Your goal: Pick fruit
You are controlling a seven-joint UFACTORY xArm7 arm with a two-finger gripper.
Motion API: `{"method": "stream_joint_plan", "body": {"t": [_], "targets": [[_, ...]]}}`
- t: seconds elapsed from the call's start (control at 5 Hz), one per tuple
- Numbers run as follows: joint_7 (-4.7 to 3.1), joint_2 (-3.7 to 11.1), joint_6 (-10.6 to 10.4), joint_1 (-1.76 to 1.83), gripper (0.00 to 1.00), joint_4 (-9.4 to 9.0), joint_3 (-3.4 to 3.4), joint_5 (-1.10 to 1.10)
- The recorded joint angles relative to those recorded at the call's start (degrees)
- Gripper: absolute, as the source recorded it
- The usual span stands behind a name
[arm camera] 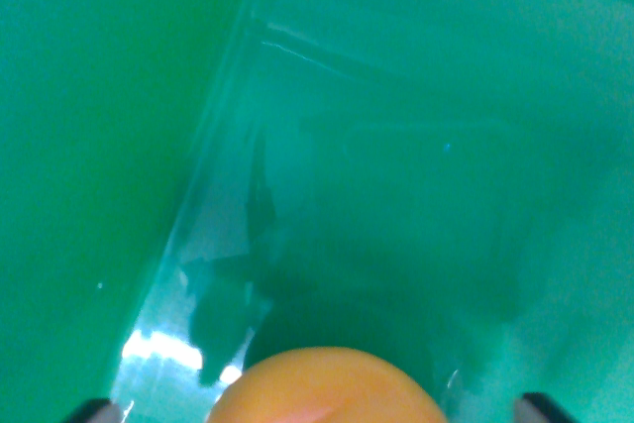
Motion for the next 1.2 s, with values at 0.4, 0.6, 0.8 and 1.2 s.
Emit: {"method": "stream_joint_plan", "body": {"t": [0.4,0.6,0.8,1.2], "targets": [[0.00,-0.03,0.1,0.00,1.00,0.06,0.00,0.00],[0.00,-0.03,0.1,0.00,1.00,0.06,0.00,0.00],[0.00,-0.19,0.5,-0.01,1.00,0.34,-0.01,0.01],[0.01,-0.45,1.3,-0.02,1.00,0.84,-0.01,0.03]]}}
